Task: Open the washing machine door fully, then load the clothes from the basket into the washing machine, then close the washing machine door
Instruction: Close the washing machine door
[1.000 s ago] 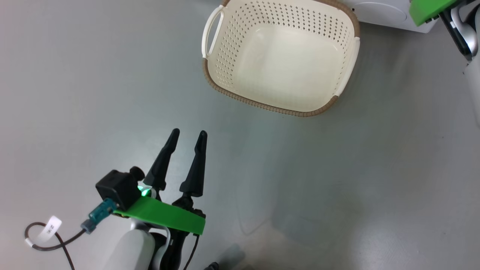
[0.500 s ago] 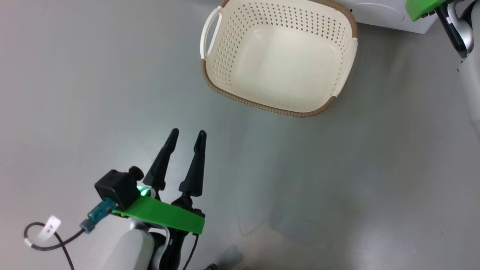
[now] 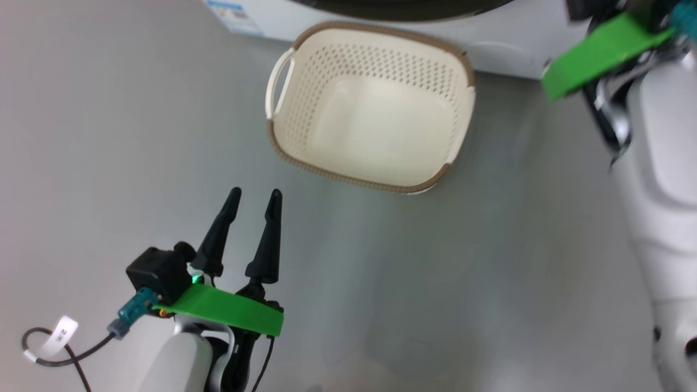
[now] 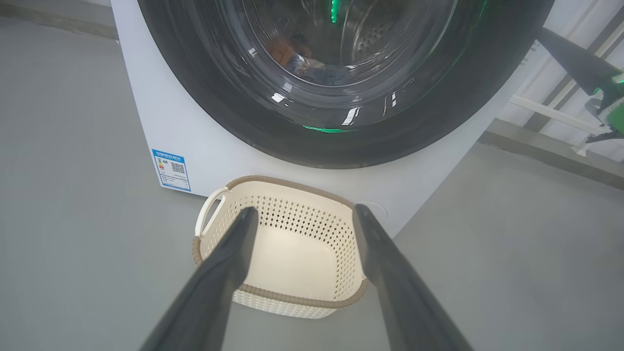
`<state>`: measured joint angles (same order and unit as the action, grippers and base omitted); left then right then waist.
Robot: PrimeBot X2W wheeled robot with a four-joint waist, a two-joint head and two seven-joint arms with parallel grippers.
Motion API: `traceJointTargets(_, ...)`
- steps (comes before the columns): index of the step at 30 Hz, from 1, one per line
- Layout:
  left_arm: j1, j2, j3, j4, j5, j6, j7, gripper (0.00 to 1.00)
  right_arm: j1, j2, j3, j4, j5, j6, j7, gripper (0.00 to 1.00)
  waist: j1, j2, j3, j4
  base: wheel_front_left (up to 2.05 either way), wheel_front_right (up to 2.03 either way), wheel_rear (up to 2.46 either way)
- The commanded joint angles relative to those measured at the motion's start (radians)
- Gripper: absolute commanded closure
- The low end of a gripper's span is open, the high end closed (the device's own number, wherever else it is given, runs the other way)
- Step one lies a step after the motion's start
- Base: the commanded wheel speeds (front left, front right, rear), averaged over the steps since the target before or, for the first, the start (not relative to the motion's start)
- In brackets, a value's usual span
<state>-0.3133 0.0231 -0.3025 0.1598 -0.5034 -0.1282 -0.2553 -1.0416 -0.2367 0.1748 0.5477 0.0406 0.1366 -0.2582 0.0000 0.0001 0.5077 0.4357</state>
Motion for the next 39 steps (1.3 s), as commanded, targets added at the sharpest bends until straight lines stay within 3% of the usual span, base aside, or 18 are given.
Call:
traceJointTargets(1,0.012,0.027,0.043,-0.011,0.017,-0.003,-0.006,0.00,0.060,0.040,0.001,-0.041,0.011,-0.006,-0.004,1.00,0.0000,-0.0001,-0.076,-0.065,0.00,0.00,0.00)
traceJointTargets(17,0.134,0.074,0.108,0.013,0.043,-0.003,-0.006,0.00,0.520,0.131,-0.159,-0.199,0.064,-0.006,-0.004,1.00,0.0000,-0.0001,-0.331,-0.266,0.00,0.00,0.00)
traceJointTargets(27,0.221,0.078,0.141,0.034,0.050,-0.003,-0.006,0.00,0.763,0.179,-0.258,-0.281,0.088,-0.006,-0.004,1.00,0.0000,-0.0001,-0.432,-0.369,0.00,0.00,0.00)
traceJointTargets(39,0.277,0.064,0.194,0.056,0.053,-0.003,-0.006,0.00,0.909,0.186,-0.288,-0.331,0.100,-0.006,-0.004,1.00,0.0000,-0.0001,-0.505,-0.425,0.00,0.00,0.00)
